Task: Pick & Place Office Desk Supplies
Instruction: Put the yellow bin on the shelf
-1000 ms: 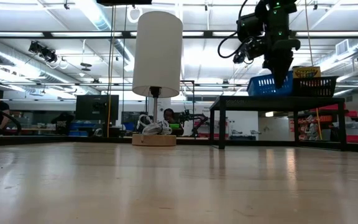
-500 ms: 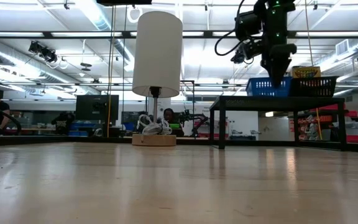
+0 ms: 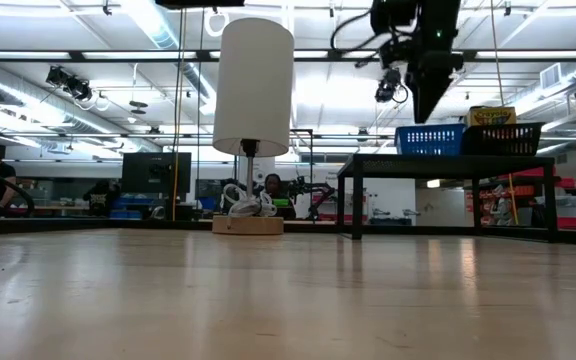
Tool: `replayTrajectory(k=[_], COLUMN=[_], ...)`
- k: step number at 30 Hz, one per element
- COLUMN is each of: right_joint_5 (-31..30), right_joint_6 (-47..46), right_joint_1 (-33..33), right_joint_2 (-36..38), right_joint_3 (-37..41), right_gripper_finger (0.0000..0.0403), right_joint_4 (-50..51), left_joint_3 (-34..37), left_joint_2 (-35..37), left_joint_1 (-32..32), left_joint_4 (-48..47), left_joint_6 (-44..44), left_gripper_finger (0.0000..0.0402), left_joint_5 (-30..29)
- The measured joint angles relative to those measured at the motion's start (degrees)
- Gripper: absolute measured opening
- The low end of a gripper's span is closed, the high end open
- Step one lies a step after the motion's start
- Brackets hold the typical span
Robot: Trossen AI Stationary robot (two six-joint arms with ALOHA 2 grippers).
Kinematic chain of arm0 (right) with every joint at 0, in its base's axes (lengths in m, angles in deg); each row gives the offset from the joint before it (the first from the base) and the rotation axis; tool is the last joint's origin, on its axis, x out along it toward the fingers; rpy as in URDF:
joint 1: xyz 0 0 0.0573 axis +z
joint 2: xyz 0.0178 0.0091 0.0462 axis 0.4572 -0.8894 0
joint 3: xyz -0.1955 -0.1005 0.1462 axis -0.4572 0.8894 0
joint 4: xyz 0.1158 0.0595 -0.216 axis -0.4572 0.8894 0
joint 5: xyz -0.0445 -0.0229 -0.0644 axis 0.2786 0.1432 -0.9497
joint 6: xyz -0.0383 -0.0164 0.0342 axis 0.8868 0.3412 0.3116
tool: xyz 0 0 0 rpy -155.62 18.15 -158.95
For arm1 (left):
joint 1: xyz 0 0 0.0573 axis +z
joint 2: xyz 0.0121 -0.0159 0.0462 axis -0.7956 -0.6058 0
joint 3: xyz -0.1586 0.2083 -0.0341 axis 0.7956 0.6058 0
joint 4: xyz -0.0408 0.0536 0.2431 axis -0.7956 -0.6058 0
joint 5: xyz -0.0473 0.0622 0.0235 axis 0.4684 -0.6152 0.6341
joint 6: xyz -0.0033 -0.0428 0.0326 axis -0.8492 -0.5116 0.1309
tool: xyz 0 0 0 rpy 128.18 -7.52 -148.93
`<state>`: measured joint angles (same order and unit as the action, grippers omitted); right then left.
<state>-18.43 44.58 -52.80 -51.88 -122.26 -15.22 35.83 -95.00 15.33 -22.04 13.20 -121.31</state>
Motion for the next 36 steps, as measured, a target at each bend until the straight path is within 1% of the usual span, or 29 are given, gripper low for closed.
replayTrajectory(k=[4, 8, 10, 12, 14, 16, 20, 22, 25, 27, 29, 33, 36], right_joint_5=[0.8, 4.8, 7.1, 8.8, 9.6, 9.6, 8.6, 6.8, 5.9, 5.8, 5.7, 5.7, 5.4], right_joint_6=[-2.7, -4.9, -5.8, -6.7, -7.6, -8.4, -8.7, -9.1, -10.7, -11.9, -13.1, -14.7, -15.0], right_joint_1=[3.6, 9.9, 13.5, 17.7, 22.0, 26.1, 33.0, 35.5, 38.0, 39.2, 40.4, 42.4, 43.7], right_joint_2=[0.1, 0.2, 0.2, 0.2, 0.2, 0.2, 0.0, -0.6, -1.5, -2.6, -3.6, -5.3, -6.0], right_joint_3=[-2.9, -3.8, -3.8, -3.8, -3.8, -3.8, -3.8, -3.8, -3.8, -3.8, -3.8, -3.8, -3.8], right_gripper_finger=[0.0173, 0.0173, 0.0173, 0.0173, 0.0173, 0.0173, 0.0173, 0.0173, 0.0173, 0.0173, 0.0173, 0.0173, 0.0173], right_joint_4=[0.4, -1.3, -2.5, -4.8, -8.3, -11.6, -15.9, -17.3, -17.9, -17.9, -17.9, -17.9, -18.2], left_joint_3=[0.0, 0.0, 0.0, 0.0, 0.0, 0.0, 0.0, 0.0, 0.0, 0.0, 0.0, 0.0, 0.0], left_joint_2=[0.0, 0.2, 1.0, 2.3, 4.2, 7.2, 13.3, 15.9, 17.6, 17.3, 16.4, 14.3, 14.0], left_joint_1=[0.0, -1.1, -2.3, -3.8, -5.3, -7.2, -11.8, -13.8, -16.0, -17.0, -18.1, -20.3, -22.3], left_joint_4=[1.2, 2.1, -0.6, -5.8, -11.8, -20.4, -39.2, -47.7, -57.6, -60.7, -60.8, -61.7, -64.0], left_joint_6=[1.3, 4.8, 4.9, 2.9, -2.9, -11.1, -31.5, -41.7, -55.9, -62.7, -66.7, -72.4, -78.9], left_gripper_finger=[0.0213, 0.0213, 0.0213, 0.0213, 0.0213, 0.0213, 0.0212, 0.0208, 0.0187, 0.0166, 0.0145, 0.0121, 0.0111], left_joint_5=[0.0, -1.0, -0.9, -0.9, -1.2, -1.0, 0.9, 3.6, 11.4, 18.2, 23.5, 30.6, 31.9])
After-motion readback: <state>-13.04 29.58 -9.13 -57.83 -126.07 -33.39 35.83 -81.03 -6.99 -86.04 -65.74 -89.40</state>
